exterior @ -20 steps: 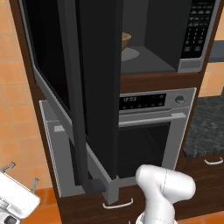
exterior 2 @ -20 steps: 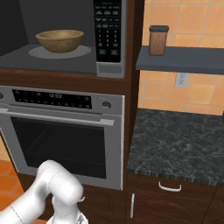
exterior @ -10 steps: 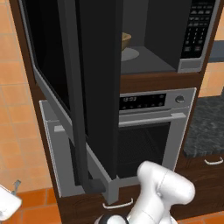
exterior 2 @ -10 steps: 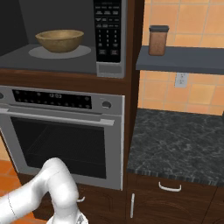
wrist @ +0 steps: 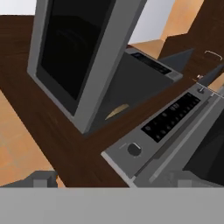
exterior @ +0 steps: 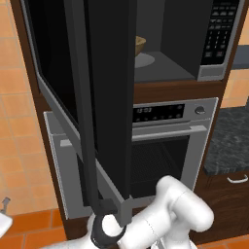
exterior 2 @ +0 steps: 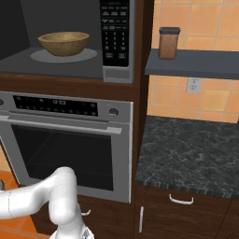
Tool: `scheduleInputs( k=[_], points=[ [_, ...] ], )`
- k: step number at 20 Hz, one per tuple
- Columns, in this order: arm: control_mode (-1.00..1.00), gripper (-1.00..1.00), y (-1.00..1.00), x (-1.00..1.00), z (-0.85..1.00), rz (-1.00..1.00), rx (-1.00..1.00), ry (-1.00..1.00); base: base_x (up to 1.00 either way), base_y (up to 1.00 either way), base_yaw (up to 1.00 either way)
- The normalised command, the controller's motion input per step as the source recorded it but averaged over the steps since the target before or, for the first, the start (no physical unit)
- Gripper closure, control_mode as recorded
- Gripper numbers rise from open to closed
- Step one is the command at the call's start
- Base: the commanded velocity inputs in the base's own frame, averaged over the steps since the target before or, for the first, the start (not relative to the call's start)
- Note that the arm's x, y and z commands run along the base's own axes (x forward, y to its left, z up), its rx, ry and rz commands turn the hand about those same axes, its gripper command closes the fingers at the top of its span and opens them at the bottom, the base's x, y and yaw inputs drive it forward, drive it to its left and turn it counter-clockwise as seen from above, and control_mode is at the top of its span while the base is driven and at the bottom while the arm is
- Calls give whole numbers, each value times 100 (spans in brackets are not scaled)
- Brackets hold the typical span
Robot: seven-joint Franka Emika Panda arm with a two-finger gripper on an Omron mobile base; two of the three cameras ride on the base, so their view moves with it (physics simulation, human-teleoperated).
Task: Open the microwave, place the bowl with waffle inside the microwave, then close the microwave door and turn it on.
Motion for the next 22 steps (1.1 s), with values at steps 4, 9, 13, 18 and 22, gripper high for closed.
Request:
scheduleInputs(
  k=[4,9,13,18,22],
  points=[
    [-100,-100,53,6,0,0,10,-4,0,0,0],
    [-100,-100,48,0,0,0,11,-1,0,0,0],
    [-100,-100,42,0,6,-2,10,0,0,0,0],
    [-100,-100,46,0,31,-11,9,0,0,0,0],
    [-100,-100,27,0,43,-24,10,0,0,0,0]
  ],
)
